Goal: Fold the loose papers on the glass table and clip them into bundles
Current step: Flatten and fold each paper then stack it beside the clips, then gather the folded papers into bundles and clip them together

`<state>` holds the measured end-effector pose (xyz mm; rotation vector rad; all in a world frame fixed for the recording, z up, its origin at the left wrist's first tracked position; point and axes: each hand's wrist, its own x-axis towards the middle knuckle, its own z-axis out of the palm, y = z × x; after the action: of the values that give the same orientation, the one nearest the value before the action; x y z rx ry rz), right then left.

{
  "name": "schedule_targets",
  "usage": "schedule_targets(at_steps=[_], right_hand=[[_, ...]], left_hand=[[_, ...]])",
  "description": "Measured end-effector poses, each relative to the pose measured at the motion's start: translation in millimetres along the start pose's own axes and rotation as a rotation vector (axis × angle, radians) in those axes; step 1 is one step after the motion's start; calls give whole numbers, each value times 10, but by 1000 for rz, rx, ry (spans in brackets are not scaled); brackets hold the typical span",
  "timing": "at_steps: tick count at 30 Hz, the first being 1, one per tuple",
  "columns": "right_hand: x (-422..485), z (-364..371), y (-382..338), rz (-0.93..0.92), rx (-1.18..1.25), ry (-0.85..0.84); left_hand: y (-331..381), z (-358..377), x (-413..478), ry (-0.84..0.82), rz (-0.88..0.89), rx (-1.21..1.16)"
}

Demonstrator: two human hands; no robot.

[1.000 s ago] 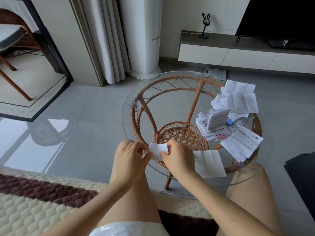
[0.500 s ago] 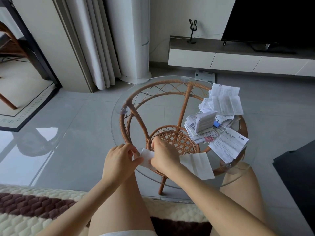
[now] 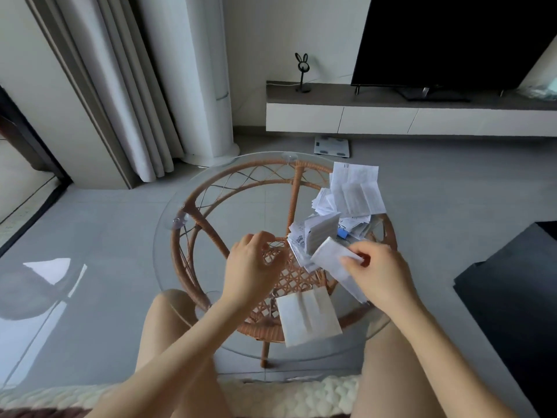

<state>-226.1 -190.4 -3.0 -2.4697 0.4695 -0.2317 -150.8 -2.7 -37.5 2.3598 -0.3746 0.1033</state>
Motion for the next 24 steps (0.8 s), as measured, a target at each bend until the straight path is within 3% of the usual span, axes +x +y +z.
schedule_targets(at_steps=[5,9,17,24], right_hand=[[221,-366,312,35,-34,35],[326,-490,469,69,31,22],[422,-409,540,66,116,-129],[416,-352,633,102,120,-133]], left_hand=[[379,350,485,-32,-96,69],[386,504,878,-252,-209,177],[461,616,1125,-590,-173,436],[510,730,1162,-636,-228,447]])
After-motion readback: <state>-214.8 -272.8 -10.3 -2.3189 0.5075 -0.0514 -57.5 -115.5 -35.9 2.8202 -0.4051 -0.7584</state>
